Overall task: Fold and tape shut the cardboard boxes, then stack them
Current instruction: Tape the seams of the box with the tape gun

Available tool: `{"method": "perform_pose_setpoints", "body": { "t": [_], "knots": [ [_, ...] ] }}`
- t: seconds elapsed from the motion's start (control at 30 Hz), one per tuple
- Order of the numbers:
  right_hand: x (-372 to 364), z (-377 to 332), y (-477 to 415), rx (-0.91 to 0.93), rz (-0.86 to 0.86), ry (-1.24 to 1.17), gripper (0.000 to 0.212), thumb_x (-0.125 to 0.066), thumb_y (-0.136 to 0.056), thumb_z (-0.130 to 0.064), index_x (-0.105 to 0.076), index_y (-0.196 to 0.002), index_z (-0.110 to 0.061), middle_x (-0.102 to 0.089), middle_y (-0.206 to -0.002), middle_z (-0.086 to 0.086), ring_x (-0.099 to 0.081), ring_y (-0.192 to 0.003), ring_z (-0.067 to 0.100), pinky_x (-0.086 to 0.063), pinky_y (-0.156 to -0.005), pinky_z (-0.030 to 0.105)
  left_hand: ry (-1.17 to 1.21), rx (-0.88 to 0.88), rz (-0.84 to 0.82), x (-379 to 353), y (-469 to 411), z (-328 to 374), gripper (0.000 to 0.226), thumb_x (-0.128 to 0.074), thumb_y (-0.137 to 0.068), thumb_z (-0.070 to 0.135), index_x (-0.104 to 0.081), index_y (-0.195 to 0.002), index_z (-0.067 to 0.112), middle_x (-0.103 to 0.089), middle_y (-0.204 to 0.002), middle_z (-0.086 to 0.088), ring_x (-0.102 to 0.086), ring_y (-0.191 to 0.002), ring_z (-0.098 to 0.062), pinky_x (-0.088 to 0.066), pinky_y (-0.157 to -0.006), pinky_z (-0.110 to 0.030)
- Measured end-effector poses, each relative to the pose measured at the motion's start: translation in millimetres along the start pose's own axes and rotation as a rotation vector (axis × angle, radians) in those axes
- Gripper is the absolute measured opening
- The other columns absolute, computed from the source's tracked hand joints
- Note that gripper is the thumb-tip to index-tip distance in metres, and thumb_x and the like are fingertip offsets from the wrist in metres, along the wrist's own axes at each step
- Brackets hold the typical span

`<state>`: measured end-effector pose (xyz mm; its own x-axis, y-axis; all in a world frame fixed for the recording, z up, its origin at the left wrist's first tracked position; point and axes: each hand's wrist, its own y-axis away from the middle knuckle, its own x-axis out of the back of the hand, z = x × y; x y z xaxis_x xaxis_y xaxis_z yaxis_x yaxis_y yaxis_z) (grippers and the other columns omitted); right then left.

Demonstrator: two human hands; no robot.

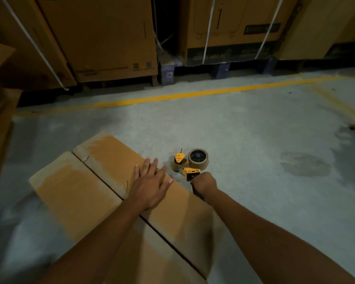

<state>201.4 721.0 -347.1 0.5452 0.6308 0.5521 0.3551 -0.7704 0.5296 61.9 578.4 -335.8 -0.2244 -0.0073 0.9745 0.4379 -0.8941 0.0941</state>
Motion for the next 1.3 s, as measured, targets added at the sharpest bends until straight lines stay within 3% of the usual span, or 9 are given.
{"method": "perform_pose_setpoints", "body": {
  "t": [0.17,0.33,0.43,0.7,0.83,1.0,1.13,1.23,1.3],
  "knots": [
    [-13,16,-39,-0.05,0.122,0.155,0.022,-0.066,-0.092,-0.024,-0.051,-0.081,-0.01,-0.064,-0.094,0.013,-0.065,-0.092,0.031,-0.042,-0.066,0.031,0.003,-0.007,0.109,-16,-13,-4,0.061,-0.01,-0.095,0.063,-0.057,-0.12,0.033,-0.043,-0.146,-0.001,-0.008,-0.152,-0.025,-0.001,-0.12,-0.056],
    [-28,20,-61,-0.119,0.013,0.092,0.036,-0.08,-0.083,-0.023,-0.061,-0.11,-0.006,-0.061,-0.098,0.008,-0.065,-0.105,0.028,-0.054,-0.087,0.033,-0.016,-0.019,0.168,-30,-16,-8,0.045,-0.015,-0.101,0.056,-0.052,-0.1,0.03,-0.051,-0.126,0.001,-0.018,-0.148,-0.027,-0.008,-0.118,-0.058],
    [-38,19,-70,-0.269,-0.058,-0.159,0.042,-0.079,-0.079,-0.013,-0.059,-0.112,0.0,-0.064,-0.099,0.014,-0.064,-0.099,0.032,-0.056,-0.086,0.04,-0.036,-0.008,0.155,-30,-17,-7,0.047,-0.013,-0.1,0.056,-0.051,-0.103,0.029,-0.048,-0.129,0.001,-0.014,-0.149,-0.026,-0.006,-0.119,-0.057],
    [-22,-30,-42,-0.316,-0.184,-0.734,0.012,-0.059,-0.081,0.0,-0.053,-0.073,-0.007,-0.051,-0.063,0.01,-0.048,-0.053,0.021,-0.043,-0.042,0.022,-0.064,-0.067,-0.046,-7,-20,-10,0.068,0.0,-0.093,0.068,-0.039,-0.137,0.033,-0.029,-0.153,-0.002,0.001,-0.151,-0.026,0.003,-0.12,-0.055],
    [-22,-74,-16,-0.211,-0.214,-0.772,0.011,-0.061,-0.077,0.0,-0.053,-0.077,-0.008,-0.052,-0.063,0.009,-0.049,-0.051,0.02,-0.045,-0.046,0.026,-0.019,0.008,0.026,25,-11,-54,0.079,0.001,-0.093,0.068,-0.016,-0.158,0.026,-0.008,-0.166,-0.005,0.005,-0.153,-0.023,0.003,-0.124,-0.043],
    [-59,-125,22,-0.06,-0.273,-0.627,0.006,-0.065,-0.08,-0.002,-0.06,-0.082,-0.005,-0.056,-0.066,0.01,-0.052,-0.057,0.022,-0.045,-0.053,0.029,-0.054,0.282,0.155,70,-2,-164,0.083,-0.002,-0.09,0.065,-0.037,-0.149,0.018,-0.03,-0.158,-0.014,-0.01,-0.152,-0.033,-0.007,-0.121,-0.055],
    [-110,-140,48,-0.008,-0.322,-0.566,0.005,-0.065,-0.083,-0.001,-0.06,-0.084,-0.002,-0.061,-0.064,0.014,-0.058,-0.055,0.026,-0.051,-0.058,0.036,0.112,0.518,-0.07,79,32,-259,0.091,-0.037,-0.084,0.08,-0.019,-0.157,0.03,-0.02,-0.162,-0.017,-0.018,-0.148,-0.039,-0.022,-0.116,-0.055],
    [-137,-138,63,0.055,-0.299,-0.497,0.016,-0.068,-0.077,-0.004,-0.063,-0.092,-0.005,-0.064,-0.069,0.015,-0.061,-0.064,0.03,-0.05,-0.066,0.041,0.234,0.577,-0.19,74,46,-284,0.12,-0.033,-0.06,0.099,-0.008,-0.158,0.036,-0.033,-0.157,-0.019,-0.037,-0.141,-0.04,-0.037,-0.112,-0.049],
    [-142,-136,71,0.082,-0.258,-0.419,0.019,-0.072,-0.07,-0.01,-0.065,-0.088,-0.008,-0.065,-0.075,0.016,-0.06,-0.071,0.031,-0.049,-0.068,0.042,0.139,0.616,-0.206,67,49,-273,0.108,-0.036,-0.07,0.095,-0.002,-0.157,0.04,-0.038,-0.152,-0.023,-0.044,-0.133,-0.044,-0.044,-0.104,-0.049]
  ]
}}
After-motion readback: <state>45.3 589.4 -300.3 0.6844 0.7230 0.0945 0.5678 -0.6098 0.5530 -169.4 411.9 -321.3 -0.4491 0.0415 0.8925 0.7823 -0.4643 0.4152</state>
